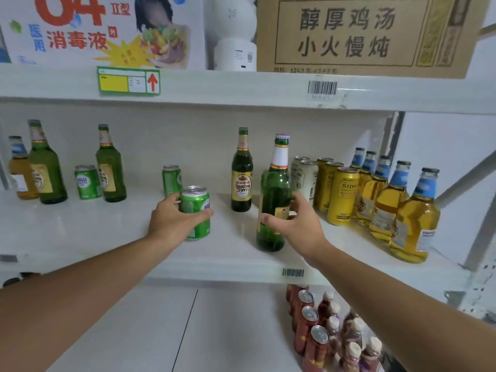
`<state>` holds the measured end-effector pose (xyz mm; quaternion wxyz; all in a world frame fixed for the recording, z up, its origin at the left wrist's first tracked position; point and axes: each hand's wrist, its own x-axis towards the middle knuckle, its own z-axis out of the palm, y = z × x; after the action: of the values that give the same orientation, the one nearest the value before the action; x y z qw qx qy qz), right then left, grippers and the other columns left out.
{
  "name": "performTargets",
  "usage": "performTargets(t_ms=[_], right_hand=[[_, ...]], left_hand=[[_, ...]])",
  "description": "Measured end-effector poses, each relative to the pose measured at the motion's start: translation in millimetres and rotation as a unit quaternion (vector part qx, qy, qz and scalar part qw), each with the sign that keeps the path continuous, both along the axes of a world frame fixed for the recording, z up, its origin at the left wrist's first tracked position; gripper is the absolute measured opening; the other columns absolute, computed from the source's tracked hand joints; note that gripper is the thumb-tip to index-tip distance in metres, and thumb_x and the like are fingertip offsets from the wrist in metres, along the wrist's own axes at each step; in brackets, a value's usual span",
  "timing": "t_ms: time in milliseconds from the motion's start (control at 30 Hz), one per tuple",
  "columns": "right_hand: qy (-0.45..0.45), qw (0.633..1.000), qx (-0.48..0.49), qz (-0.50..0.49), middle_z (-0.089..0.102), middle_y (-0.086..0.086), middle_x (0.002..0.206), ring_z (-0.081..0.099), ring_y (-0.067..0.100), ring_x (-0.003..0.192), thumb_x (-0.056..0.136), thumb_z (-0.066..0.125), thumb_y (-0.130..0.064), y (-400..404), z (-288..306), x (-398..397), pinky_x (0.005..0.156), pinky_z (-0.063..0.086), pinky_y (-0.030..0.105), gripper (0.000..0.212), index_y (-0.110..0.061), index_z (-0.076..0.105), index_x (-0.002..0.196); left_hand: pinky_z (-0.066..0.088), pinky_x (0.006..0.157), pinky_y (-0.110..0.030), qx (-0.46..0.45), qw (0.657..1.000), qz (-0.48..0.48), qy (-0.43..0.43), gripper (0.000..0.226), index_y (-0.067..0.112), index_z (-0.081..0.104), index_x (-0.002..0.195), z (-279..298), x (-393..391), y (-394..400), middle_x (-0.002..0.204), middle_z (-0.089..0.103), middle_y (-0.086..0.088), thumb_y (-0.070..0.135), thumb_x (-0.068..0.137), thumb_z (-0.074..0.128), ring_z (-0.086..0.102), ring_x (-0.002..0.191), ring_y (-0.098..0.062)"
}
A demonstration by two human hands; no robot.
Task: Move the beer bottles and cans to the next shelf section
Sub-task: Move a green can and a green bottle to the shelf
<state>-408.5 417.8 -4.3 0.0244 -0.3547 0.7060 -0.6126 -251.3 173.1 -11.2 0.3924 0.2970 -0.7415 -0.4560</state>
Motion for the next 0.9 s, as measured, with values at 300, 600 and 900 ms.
performTargets(t_ms=[300, 600, 900], right_hand=[[-0.017, 1.000, 0.001, -0.006, 0.069, -0.015, 0.118, 0.067, 0.008, 0.109, 0.076, 0.097, -0.036, -22, -3, -8, 0.079, 0.056, 0.022, 0.069, -0.031, 0.057, 0.132], [-0.007, 0.999, 0.011, -0.051, 0.069, -0.019, 0.119, 0.067, 0.012, 0.114, 0.071, 0.098, -0.046, -92, -9, -23, 0.099, 0.061, 0.044, 0.071, -0.039, 0.057, 0.129], [-0.016, 0.997, 0.041, -0.063, 0.072, -0.011, 0.117, 0.070, 0.013, 0.108, 0.070, 0.100, -0.040, -133, -9, -50, 0.094, 0.062, 0.037, 0.064, -0.039, 0.057, 0.117]], left_hand=[[0.064, 0.093, -0.042, -0.020, 1.000, -0.012, -0.003, 0.058, 0.036, 0.067, 0.111, 4, -13, 1, 0.107, 0.080, 0.011, 0.042, 0.066, 0.102, 0.077, 0.099, -0.014], [0.065, 0.090, -0.044, -0.026, 1.000, -0.010, 0.000, 0.056, 0.037, 0.071, 0.110, -4, -19, -42, 0.096, 0.082, 0.016, 0.049, 0.062, 0.099, 0.078, 0.093, -0.009], [0.064, 0.088, -0.038, -0.006, 1.000, -0.009, 0.017, 0.055, 0.032, 0.072, 0.113, -11, -33, -67, 0.097, 0.082, 0.014, 0.040, 0.067, 0.102, 0.078, 0.092, -0.009]])
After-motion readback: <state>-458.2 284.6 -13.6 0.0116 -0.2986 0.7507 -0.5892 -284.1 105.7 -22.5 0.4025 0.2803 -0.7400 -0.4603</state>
